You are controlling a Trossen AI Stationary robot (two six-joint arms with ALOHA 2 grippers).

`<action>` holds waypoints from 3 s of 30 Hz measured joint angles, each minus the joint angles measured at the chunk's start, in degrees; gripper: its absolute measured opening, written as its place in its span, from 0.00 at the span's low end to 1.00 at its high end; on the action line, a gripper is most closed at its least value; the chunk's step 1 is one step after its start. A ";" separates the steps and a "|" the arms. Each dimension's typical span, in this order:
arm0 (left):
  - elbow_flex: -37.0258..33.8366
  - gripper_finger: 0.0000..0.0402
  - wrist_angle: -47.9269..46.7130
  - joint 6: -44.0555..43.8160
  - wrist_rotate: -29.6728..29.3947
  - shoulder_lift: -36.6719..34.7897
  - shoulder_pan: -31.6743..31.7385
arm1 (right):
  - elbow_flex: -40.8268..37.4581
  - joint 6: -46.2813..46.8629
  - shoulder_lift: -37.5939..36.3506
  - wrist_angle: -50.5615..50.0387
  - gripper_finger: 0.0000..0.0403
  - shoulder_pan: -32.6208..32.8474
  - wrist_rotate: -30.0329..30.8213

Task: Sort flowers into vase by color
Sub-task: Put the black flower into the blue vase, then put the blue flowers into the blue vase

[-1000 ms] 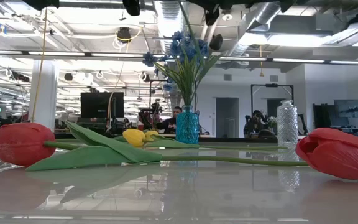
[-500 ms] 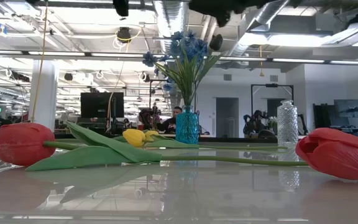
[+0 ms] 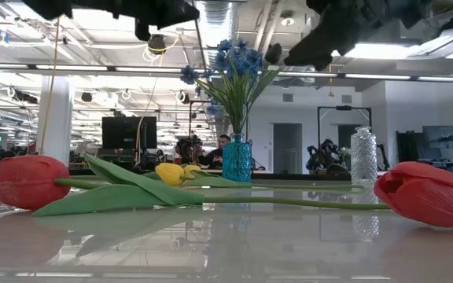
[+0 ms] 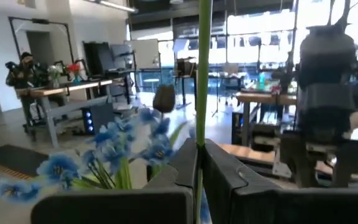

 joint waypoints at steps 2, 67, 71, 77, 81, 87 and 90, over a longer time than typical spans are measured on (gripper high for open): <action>-0.47 0.00 1.26 -1.40 2.42 0.96 3.27 | -1.23 0.14 -0.97 0.51 0.37 -0.44 0.02; 7.98 0.00 12.60 -7.89 17.22 30.24 18.73 | -2.85 2.18 -1.48 1.51 0.34 -1.39 -0.13; 8.93 0.00 10.36 -8.24 16.77 30.81 18.73 | -2.85 2.18 -1.48 1.26 0.34 -1.39 -0.14; 9.01 0.03 5.99 -9.66 14.55 28.95 18.72 | -2.85 2.18 -1.48 1.21 0.34 -1.39 -0.15; 8.99 0.13 -0.38 -10.78 13.92 25.81 18.81 | -2.85 2.16 -1.48 1.25 0.34 -1.39 -0.17; 8.99 0.30 -8.87 -9.79 18.88 19.36 18.80 | -2.85 2.20 -1.53 1.24 0.34 -1.39 -0.17; 8.97 0.35 -13.18 -8.94 20.63 14.58 18.77 | -2.85 2.96 -1.55 1.26 0.34 -1.39 -0.20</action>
